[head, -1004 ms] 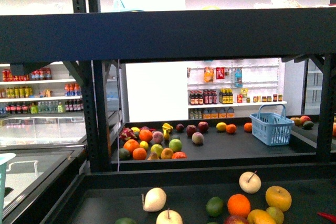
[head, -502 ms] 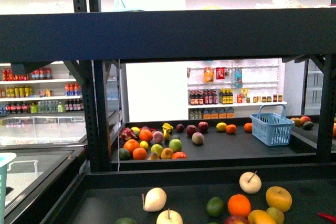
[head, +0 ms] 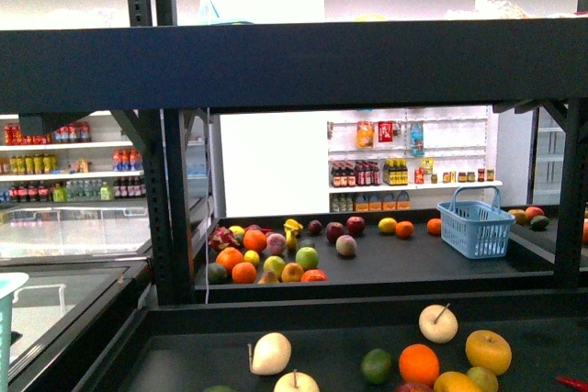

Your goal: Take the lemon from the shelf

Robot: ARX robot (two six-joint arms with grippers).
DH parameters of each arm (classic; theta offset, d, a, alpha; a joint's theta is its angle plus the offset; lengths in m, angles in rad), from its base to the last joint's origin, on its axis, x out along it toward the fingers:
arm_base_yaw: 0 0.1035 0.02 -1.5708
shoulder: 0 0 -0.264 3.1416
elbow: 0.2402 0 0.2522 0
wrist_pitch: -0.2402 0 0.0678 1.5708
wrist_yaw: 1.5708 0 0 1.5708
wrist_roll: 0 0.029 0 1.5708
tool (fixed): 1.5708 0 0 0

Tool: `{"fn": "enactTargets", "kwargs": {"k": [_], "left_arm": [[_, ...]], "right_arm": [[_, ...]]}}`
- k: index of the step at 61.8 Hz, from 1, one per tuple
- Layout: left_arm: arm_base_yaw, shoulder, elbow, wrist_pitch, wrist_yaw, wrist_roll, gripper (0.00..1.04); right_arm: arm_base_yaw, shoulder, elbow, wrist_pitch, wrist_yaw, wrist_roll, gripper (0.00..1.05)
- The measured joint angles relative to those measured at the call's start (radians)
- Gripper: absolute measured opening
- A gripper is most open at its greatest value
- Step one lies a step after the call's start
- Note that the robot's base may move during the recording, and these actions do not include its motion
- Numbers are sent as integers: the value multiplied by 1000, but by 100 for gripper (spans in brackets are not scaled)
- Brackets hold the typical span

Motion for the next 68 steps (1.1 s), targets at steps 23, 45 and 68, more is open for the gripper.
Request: {"fn": "enactTargets", "kwargs": {"k": [23, 45, 68], "left_arm": [[-18, -91, 0, -40, 1, -14, 97], [5, -314, 2, -488, -40, 161, 97], [-190, -929, -23, -1143, -446, 929, 97]], "right_arm": [[0, 0, 0, 0, 0, 0, 102], [0, 0, 0, 0, 0, 0, 102], [0, 0, 0, 0, 0, 0, 102]]}}
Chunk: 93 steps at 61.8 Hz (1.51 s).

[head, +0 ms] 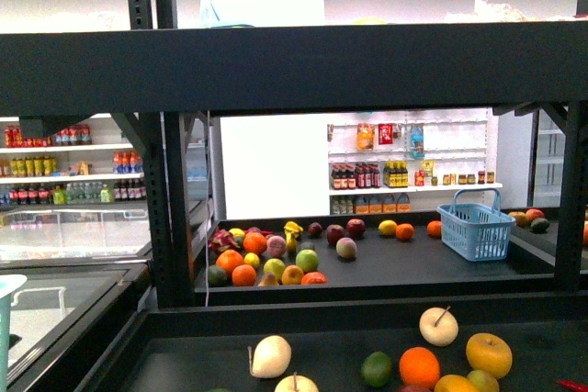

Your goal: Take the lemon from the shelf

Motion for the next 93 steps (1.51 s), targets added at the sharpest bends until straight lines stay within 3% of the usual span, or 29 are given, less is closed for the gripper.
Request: {"fn": "enactTargets", "kwargs": {"k": [1, 5, 8, 12, 22, 31, 93], "left_arm": [[-28, -43, -10, -4, -26, 30, 97], [-98, -211, -90, 62, 104, 162, 86], [-220, -356, -175, 58, 77, 237, 76], [-316, -478, -282, 92, 79, 286, 63], [-334, -616, -542, 176, 58, 322, 31], [-336, -660, -610, 199, 58, 329, 3], [-336, -793, -769, 234, 58, 332, 3]], "right_arm": [[0, 0, 0, 0, 0, 0, 102], [0, 0, 0, 0, 0, 0, 102], [0, 0, 0, 0, 0, 0, 102], [0, 0, 0, 0, 0, 0, 102], [0, 0, 0, 0, 0, 0, 102], [0, 0, 0, 0, 0, 0, 102], [0, 0, 0, 0, 0, 0, 102]]}}
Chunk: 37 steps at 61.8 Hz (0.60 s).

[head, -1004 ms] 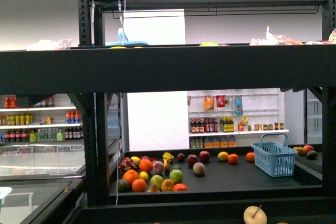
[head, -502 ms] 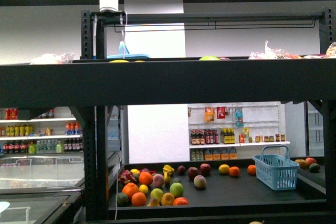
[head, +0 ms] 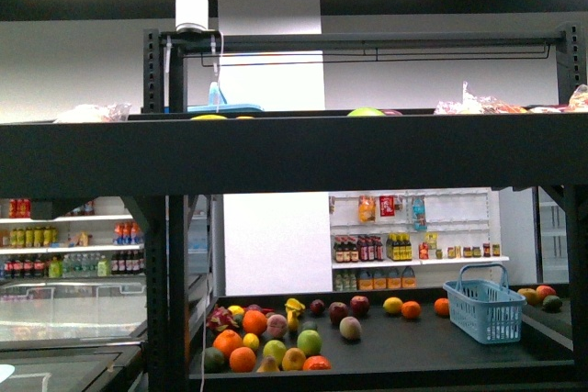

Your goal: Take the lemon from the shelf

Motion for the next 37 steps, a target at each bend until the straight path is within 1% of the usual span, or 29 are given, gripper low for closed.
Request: {"fn": "enactTargets", "kwargs": {"k": [1, 8, 15, 16, 19, 20, 25, 27, 30, 37], "left_arm": [[0, 0, 0, 0, -1, 1, 6], [0, 0, 0, 0, 0, 1, 39], [0, 0, 0, 0, 0, 1, 64], [0, 0, 0, 0, 0, 1, 66], [0, 0, 0, 0, 0, 1, 78], [0, 0, 0, 0, 0, 1, 80], [0, 0, 0, 0, 0, 1, 97], [0, 0, 0, 0, 0, 3, 98], [0, 0, 0, 0, 0, 2, 96], [0, 0, 0, 0, 0, 2, 97]], "right_arm": [[0, 0, 0, 0, 0, 0, 102], [0, 0, 0, 0, 0, 0, 102], [0, 0, 0, 0, 0, 0, 102], [0, 0, 0, 0, 0, 0, 102], [0, 0, 0, 0, 0, 0, 102], [0, 0, 0, 0, 0, 0, 102], [0, 0, 0, 0, 0, 0, 102], [0, 0, 0, 0, 0, 0, 102], [0, 0, 0, 0, 0, 0, 102], [0, 0, 0, 0, 0, 0, 102]]}}
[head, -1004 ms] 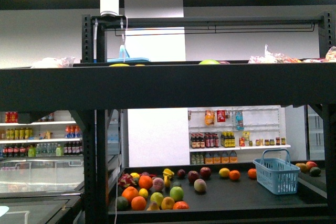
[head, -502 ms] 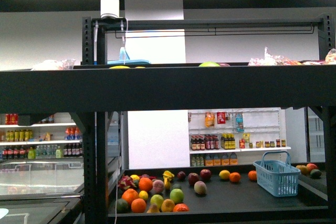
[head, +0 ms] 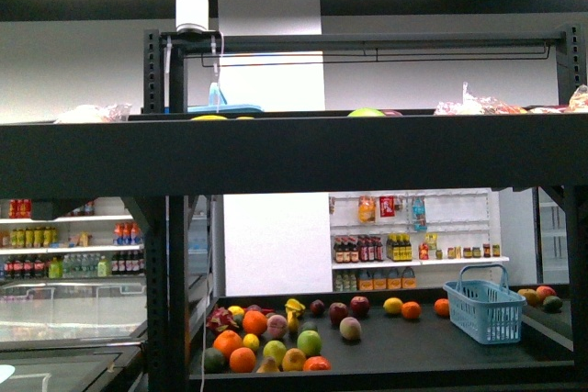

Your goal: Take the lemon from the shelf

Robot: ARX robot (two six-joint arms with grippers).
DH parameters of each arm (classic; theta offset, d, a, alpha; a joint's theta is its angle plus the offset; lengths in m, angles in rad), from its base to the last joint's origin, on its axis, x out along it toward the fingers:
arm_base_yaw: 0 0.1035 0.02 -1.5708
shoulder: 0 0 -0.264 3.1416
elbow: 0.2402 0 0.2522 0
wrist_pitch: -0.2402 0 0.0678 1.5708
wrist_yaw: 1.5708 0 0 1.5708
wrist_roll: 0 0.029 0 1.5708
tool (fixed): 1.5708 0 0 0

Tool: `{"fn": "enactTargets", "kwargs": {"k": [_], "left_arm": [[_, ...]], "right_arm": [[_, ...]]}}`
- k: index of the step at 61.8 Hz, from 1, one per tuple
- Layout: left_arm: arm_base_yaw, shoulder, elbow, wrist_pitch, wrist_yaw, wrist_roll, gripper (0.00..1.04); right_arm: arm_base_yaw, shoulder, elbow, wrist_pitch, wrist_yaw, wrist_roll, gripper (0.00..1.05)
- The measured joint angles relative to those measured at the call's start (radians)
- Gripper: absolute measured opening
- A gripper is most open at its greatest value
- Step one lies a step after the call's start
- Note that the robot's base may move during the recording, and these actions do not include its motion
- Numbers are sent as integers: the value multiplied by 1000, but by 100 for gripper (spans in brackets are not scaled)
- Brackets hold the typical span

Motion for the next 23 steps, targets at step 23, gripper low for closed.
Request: {"fn": "enactTargets", "kwargs": {"k": [23], "left_arm": [[0, 0, 0, 0, 0, 0, 97]], "right_arm": [[0, 0, 0, 0, 0, 0, 102]]}}
